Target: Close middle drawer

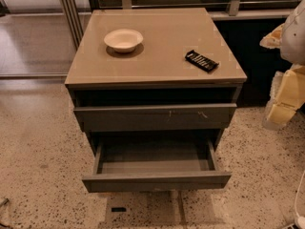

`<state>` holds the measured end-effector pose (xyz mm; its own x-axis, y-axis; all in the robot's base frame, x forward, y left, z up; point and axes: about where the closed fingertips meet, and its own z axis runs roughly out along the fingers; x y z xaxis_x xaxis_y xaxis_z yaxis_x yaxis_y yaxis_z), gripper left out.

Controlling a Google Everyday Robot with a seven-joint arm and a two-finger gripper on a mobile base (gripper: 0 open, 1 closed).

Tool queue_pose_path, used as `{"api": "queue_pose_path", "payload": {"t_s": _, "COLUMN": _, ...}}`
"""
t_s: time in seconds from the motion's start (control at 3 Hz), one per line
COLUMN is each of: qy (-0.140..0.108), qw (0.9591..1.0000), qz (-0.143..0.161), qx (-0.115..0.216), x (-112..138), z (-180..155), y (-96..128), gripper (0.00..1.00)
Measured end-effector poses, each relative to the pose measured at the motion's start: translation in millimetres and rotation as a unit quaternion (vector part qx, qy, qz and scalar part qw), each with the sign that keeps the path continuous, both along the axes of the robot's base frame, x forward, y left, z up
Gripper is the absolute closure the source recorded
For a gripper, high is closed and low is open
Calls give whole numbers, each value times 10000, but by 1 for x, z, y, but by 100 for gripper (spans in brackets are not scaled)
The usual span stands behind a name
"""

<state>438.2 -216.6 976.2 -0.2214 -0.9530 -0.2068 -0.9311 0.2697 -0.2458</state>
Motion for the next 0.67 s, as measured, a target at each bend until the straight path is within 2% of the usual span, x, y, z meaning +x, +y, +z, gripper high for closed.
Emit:
{"api": "queue_pose_path", "payload": {"t_s": 0.33, "qy": 0, "qw": 10000, "qz": 0, "qx": 0, "x": 0, "z": 0, "y": 0, "gripper": 0}}
{"api": "queue_pose_path", "payload": {"t_s": 0.67, "qy": 0, "qw": 10000, "qz": 0, "qx": 0, "x": 0, "z": 0, "y": 0, "gripper": 18}}
